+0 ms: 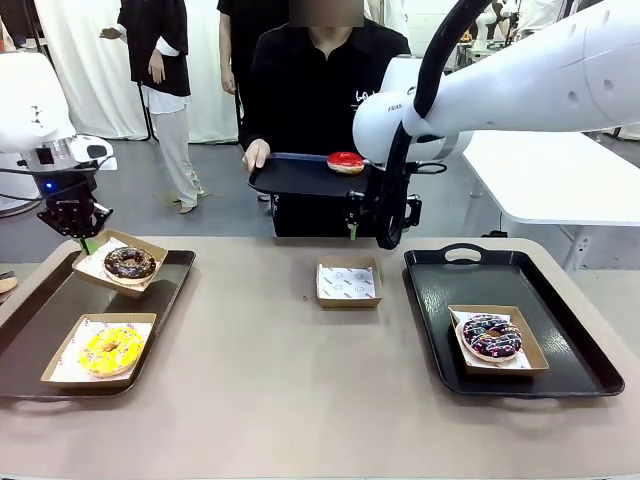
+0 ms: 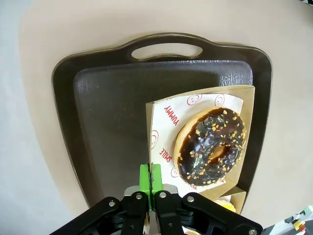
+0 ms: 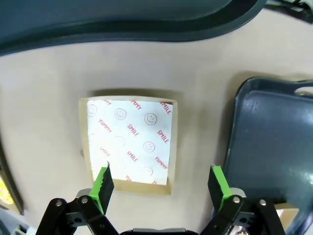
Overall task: Individually package the donuts and arrange them on the tray.
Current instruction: Place the picked Paper togo box on the Handle tray while simultaneously picking up another Paper togo box from the table with the other hand.
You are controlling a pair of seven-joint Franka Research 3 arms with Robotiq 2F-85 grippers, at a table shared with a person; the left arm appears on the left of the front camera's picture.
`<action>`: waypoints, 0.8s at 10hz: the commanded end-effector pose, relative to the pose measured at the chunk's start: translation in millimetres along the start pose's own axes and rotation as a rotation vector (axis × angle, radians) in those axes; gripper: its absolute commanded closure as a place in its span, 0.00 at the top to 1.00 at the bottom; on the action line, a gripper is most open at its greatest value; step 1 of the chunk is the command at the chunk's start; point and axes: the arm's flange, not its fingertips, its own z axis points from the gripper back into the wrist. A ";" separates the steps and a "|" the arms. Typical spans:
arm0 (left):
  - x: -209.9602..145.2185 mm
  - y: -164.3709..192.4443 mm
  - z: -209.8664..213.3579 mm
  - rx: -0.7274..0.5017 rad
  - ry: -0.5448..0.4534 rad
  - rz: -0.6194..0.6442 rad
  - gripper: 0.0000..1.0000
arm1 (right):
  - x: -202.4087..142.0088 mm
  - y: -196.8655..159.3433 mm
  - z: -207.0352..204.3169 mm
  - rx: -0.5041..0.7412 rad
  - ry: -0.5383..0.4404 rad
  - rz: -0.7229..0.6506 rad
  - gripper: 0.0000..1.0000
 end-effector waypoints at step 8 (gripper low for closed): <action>2.6 -4.3 -9.1 0.009 0.009 -0.014 0.01 | -10.0 1.8 -9.3 -0.002 0.029 -0.006 1.00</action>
